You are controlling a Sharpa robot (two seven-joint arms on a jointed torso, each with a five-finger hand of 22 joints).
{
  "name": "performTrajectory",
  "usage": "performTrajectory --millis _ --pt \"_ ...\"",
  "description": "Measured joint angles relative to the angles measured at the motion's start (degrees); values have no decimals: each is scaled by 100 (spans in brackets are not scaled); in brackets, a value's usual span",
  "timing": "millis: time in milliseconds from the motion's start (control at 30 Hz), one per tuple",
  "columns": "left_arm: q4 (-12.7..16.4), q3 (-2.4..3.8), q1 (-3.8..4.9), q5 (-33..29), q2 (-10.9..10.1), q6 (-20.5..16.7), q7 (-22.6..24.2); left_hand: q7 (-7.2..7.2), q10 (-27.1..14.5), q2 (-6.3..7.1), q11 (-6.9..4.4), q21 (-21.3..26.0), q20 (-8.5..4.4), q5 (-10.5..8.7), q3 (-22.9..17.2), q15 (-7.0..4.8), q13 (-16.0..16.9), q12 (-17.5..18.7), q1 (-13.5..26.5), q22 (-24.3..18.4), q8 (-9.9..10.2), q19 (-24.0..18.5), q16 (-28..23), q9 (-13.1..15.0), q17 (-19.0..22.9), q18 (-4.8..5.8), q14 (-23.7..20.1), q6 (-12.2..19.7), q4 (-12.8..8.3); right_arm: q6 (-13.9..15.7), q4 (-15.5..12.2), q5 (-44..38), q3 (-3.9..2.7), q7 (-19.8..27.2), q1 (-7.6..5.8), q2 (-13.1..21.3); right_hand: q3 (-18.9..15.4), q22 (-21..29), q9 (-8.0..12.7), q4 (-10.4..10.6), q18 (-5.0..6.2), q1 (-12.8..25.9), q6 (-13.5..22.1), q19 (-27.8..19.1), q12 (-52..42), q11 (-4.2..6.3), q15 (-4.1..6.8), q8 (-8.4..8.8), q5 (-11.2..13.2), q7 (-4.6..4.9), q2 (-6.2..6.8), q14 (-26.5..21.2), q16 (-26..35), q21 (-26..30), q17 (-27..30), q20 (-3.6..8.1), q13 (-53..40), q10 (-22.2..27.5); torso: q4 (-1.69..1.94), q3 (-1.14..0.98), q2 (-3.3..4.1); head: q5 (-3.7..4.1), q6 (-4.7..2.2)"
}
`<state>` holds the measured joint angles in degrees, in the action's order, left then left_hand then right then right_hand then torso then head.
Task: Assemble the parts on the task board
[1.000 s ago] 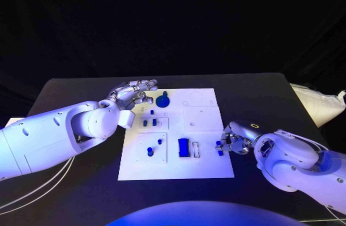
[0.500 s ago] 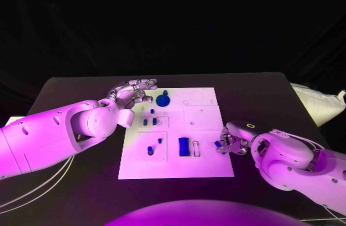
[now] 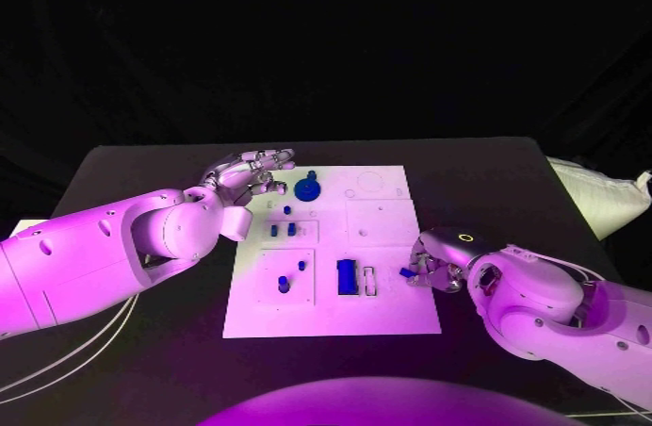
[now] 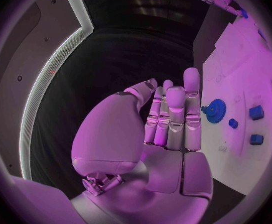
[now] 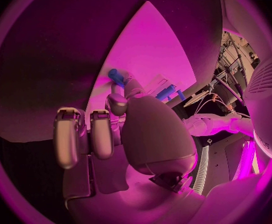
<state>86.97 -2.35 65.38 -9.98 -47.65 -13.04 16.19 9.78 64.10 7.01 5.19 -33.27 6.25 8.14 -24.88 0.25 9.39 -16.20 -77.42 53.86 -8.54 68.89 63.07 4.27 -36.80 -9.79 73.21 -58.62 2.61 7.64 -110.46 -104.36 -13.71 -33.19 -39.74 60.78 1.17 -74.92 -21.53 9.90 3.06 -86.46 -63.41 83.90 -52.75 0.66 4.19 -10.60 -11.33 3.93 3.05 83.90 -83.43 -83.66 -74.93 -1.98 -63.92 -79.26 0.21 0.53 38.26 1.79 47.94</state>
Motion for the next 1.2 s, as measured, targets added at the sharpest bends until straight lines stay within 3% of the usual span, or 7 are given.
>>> performTrajectory --millis 167,367,433,600,767,933,1200 --pt "2 -1 0 1 -3 0 -1 0 0 0 0 0 0 0 0 0 0 0 0 0 0 0 0 0 0 0 0 0 0 150 -26 34 15 1 18 -10 452 0 46 -41 0 -23 -4 0 16 -1 -1 95 -238 -6 23 0 0 -20 0 0 3 3 -1 -4 2 -9 -3" --pt "4 -1 0 2 -5 0 -2 0 0 0 0 0 0 0 0 0 -1 0 0 0 0 0 0 0 0 0 0 0 0 561 -96 479 53 -15 59 -17 1075 0 52 36 0 -26 38 0 54 -9 -2 206 -403 15 26 0 0 -22 1 0 13 11 2 -5 3 -12 -7" --pt "5 -1 0 2 -6 0 -2 0 0 0 0 0 0 0 0 0 -1 0 0 0 0 0 0 0 0 0 0 0 0 744 -139 701 54 -17 62 -18 1201 1 68 126 0 100 64 0 67 -9 -2 228 -619 43 13 0 0 -22 1 0 14 11 4 -5 3 -14 -7" --pt "7 -2 0 3 -7 1 -3 0 0 0 0 0 0 0 0 0 -1 0 0 0 0 0 0 0 0 0 0 0 0 1116 -227 1197 51 -18 61 -29 1567 1 38 475 0 594 34 0 -62 10 1 255 -965 39 330 0 0 -22 1 0 -144 -38 5 -7 6 -18 4" --pt "8 -3 0 3 -7 4 -4 0 0 0 0 0 0 0 0 0 -1 0 0 0 0 0 0 0 -1 0 0 0 0 1372 -266 1729 49 -10 60 -84 1688 1 43 582 0 849 -78 0 -60 31 2 277 -916 6 471 0 0 -22 1 0 -95 -96 5 -3 6 -18 16" --pt "9 -3 -1 4 -3 7 -5 0 0 0 0 0 0 0 0 0 -1 0 0 0 0 0 0 0 -1 0 0 0 0 1454 -264 2096 50 -4 60 -158 1713 1 50 606 0 965 -100 0 -60 31 2 277 -916 4 521 0 0 -22 1 0 -116 -97 8 1 4 -23 25" --pt "14 -3 -1 5 -3 10 -6 0 0 0 0 0 0 0 0 0 -2 0 0 0 0 0 0 0 -1 0 0 0 0 1401 -174 2370 51 -20 59 -294 1710 1 49 609 0 1224 -151 0 -91 10 2 277 -1109 -7 501 0 0 -22 2 0 -146 -118 12 2 3 -25 38"
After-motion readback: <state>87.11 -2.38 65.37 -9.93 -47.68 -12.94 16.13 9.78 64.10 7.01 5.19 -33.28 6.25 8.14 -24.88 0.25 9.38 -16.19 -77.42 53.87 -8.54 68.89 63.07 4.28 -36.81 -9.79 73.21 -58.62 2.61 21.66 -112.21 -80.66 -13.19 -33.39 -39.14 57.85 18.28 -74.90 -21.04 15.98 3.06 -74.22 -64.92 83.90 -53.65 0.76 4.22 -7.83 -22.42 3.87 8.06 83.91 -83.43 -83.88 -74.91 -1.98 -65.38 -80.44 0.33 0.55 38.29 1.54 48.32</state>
